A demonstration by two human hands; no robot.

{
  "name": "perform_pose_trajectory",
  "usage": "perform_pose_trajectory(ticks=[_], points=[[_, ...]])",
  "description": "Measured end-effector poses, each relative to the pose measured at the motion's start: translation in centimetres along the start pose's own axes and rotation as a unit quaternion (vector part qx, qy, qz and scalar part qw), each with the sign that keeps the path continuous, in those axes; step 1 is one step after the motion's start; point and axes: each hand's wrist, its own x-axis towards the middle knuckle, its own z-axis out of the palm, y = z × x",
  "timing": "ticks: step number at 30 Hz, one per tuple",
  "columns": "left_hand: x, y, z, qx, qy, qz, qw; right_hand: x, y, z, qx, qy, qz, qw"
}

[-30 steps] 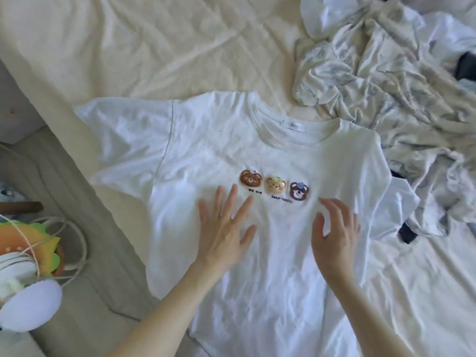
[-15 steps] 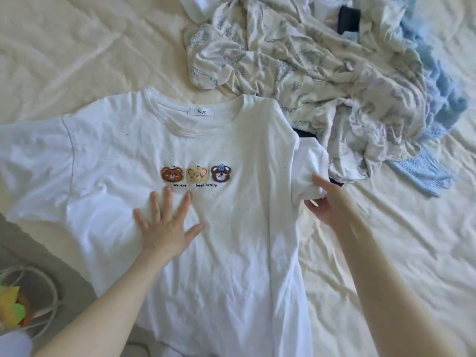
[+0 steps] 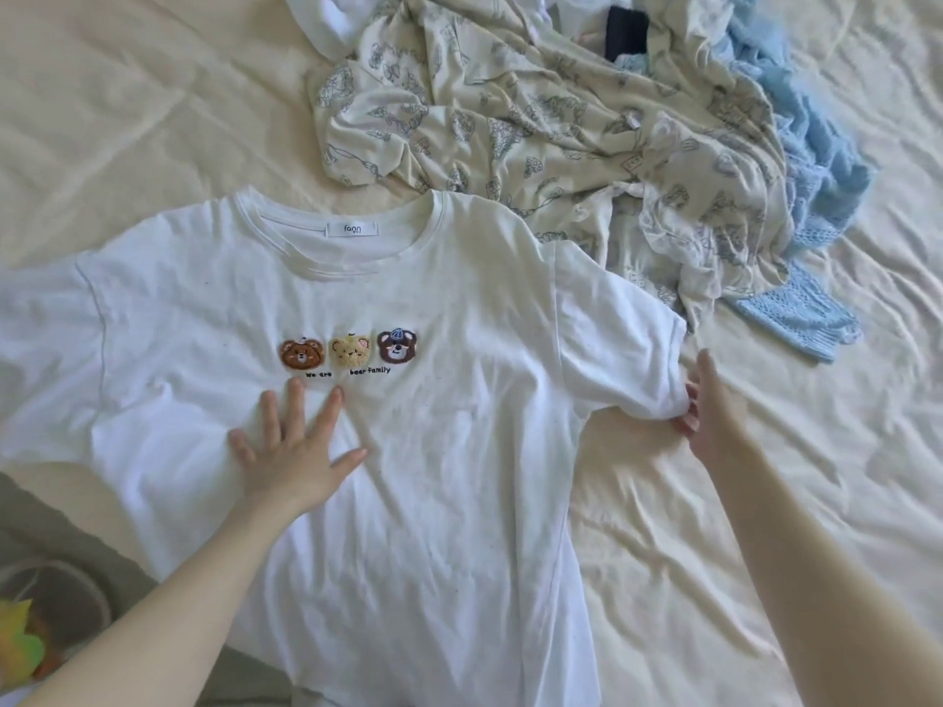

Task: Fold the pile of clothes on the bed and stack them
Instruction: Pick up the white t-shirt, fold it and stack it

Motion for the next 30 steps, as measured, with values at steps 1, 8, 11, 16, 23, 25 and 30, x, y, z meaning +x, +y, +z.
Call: perform_pose_trajectory(ticks=[1, 8, 11, 16, 23, 25, 30], points=[[0.0, 0.1, 0.0, 0.001, 0.000, -0.001, 1.000, 0.3, -0.9, 0.3, -0.001, 0.008, -0.033, 0.999], [0.0, 0.3, 0.3, -0.009, -0.002, -0.011, 1.000, 1.0, -6.8, 1.8, -0.006, -0.163, 0.065, 0.985], [-0.2, 0.4, 0.6, -0.013, 0.013, -0.008, 1.000, 0.4, -8.1, 1.7, -0.021, -0.120, 0.012, 0.992], [-1.7, 1.6, -0.2, -0.063, 0.078, 0.018, 0.995, -0.5, -7.6, -0.2, 0.055, 0.076, -0.228, 0.969], [-2.0, 10.5, -2.4, -0.040, 0.166, 0.209, 0.963, 0.3, -4.7, 1.2, 0.036, 0.051, -0.012, 0.998], [-0.8, 12.3, -2.6, -0.030, 0.097, 0.169, 0.980, -0.1, -5.4, 1.2, 0.060, -0.039, 0.043, 0.996], [1.2, 13.5, -2.9, 0.035, 0.000, 0.126, 0.991, -0.1, -8.8, 0.5, -0.005, -0.154, 0.063, 0.986]])
